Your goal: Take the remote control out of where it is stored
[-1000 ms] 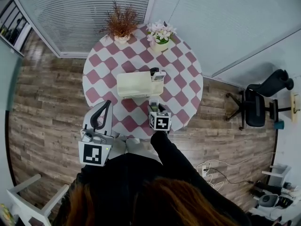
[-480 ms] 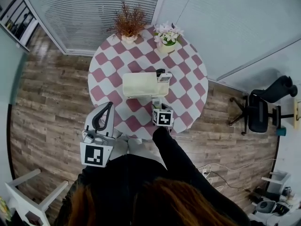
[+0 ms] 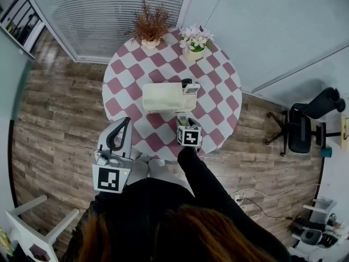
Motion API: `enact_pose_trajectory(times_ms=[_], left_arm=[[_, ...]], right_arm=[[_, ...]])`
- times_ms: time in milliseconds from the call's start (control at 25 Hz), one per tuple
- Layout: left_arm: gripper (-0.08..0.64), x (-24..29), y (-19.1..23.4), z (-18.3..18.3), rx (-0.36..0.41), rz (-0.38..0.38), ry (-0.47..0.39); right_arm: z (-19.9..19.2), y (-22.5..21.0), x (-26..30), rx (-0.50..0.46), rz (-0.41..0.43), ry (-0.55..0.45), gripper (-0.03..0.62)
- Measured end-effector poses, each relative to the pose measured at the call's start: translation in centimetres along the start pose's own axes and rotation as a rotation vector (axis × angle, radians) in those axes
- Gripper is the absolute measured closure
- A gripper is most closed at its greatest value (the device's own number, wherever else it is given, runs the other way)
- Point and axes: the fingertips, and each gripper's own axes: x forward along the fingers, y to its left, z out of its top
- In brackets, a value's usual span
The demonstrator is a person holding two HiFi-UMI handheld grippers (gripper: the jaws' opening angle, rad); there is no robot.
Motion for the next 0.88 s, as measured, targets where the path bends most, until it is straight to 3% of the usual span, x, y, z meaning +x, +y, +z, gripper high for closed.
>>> enact_pose_trajectory(times_ms=[360, 680, 880], left_arm=[[0.554, 0.3, -0.5, 0.1, -0.005, -0.018, -0.003], [0.554, 0.8, -0.8, 0.2, -0.008, -0.038, -0.012], [0.554, 1.2, -1.2, 0.4, -0.007, -0.054, -0.015]], right_arm=[[1.0, 0.0, -1.2, -0.027, -0.011, -0.051, 0.361], [1.5, 0.1, -2.4, -0.038, -0.01, -0.096, 0.542], [2.1, -0.1, -3.2, -0.039, -0.013, -0.134, 0.577]])
